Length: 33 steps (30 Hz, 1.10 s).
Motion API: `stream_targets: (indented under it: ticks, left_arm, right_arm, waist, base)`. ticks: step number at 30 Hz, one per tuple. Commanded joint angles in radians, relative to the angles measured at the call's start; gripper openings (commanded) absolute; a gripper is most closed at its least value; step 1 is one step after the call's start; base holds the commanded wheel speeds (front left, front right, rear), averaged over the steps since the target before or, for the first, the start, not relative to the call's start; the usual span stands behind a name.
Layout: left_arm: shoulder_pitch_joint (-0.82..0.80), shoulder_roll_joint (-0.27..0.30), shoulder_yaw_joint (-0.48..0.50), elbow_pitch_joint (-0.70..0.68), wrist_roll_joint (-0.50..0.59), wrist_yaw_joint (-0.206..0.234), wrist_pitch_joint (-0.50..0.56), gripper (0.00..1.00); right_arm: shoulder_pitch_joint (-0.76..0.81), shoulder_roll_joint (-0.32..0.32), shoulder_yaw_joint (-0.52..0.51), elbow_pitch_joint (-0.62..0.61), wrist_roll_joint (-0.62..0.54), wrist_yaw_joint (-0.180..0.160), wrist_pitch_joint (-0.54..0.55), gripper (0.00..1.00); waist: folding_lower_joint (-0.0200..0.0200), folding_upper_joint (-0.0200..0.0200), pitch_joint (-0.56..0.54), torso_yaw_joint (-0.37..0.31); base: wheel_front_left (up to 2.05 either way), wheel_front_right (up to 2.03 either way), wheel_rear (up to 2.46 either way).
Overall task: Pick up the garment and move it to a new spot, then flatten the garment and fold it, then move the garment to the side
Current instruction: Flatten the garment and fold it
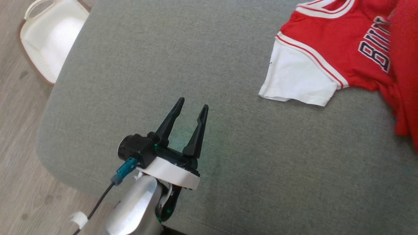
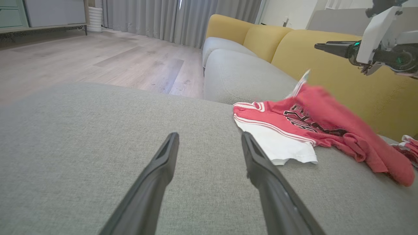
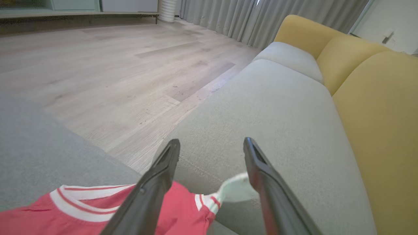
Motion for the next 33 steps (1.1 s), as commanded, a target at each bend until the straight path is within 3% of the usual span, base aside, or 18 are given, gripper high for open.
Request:
stream_targets:
  ticks: [1,9,14,22,28,33]
  left_arm:
    - [-0.022,0.008,0.036,-0.027,-0.004,0.002,-0.01,1.0]
    - [-0.013,0.024,0.083,-0.029,0.016,0.002,-0.01,1.0]
    - [0.005,0.037,0.124,-0.03,0.033,0.002,-0.01,1.0]
    - [0.064,0.045,0.184,-0.014,0.049,0.003,-0.01,1.0]
    - [0.123,0.043,0.222,0.0,0.058,0.008,-0.01,1.0]
    - [0.161,0.041,0.25,-0.001,0.069,0.008,-0.01,1.0]
  right_arm:
    - [-0.003,0.022,0.001,-0.017,-0.009,-0.001,-0.016,1.0]
    - [0.08,0.12,-0.067,0.003,0.03,-0.001,-0.113,1.0]
    - [0.174,0.191,-0.108,-0.058,0.063,-0.001,-0.161,1.0]
    - [0.487,0.274,-0.284,-0.404,-0.01,-0.001,-0.164,1.0]
    - [0.789,0.388,-0.477,-0.652,-0.114,-0.001,-0.164,1.0]
    - [0.992,0.433,-0.541,-0.825,-0.222,-0.001,-0.164,1.0]
  waist:
    - [-0.0001,0.0,-0.008,-0.012]
    - [-0.0001,0.0,-0.069,-0.097]
    - [-0.0001,0.0,-0.129,-0.17]
    - [-0.0001,0.0,-0.242,-0.285]
    - [-0.0001,0.0,-0.311,-0.348]
    - [-0.0001,0.0,-0.333,-0.379]
  base:
    - [0.0,0.0,0.0]
    - [0.0,0.0,0.0]
    - [0.0,0.0,0.0]
    - [0.0,0.0,0.0]
    - [0.0,0.0,0.0]
    - [0.0,0.0,0.0]
